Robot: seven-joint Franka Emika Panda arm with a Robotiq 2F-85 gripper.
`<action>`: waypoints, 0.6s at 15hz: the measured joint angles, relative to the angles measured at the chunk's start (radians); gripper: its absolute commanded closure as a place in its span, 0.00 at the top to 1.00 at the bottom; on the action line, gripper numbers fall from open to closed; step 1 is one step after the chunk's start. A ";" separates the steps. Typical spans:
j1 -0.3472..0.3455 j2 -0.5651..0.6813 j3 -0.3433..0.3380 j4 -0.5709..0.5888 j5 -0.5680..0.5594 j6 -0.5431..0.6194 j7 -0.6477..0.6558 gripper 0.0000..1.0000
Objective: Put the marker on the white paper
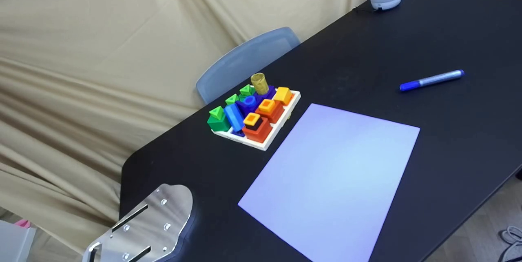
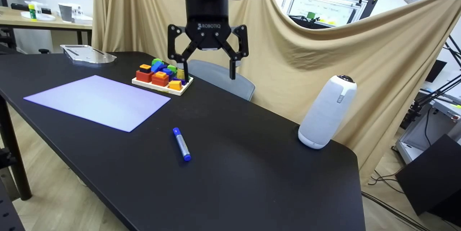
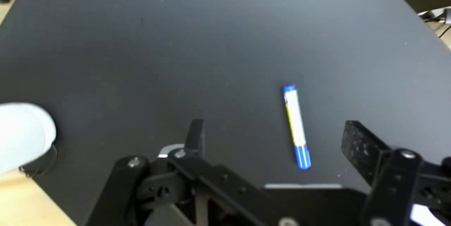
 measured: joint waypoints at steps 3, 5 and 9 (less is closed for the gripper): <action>0.045 0.101 0.001 -0.021 0.131 0.268 -0.092 1.00; 0.137 0.177 -0.039 -0.041 0.314 0.412 -0.197 1.00; 0.306 0.189 -0.009 -0.073 0.675 0.419 -0.338 1.00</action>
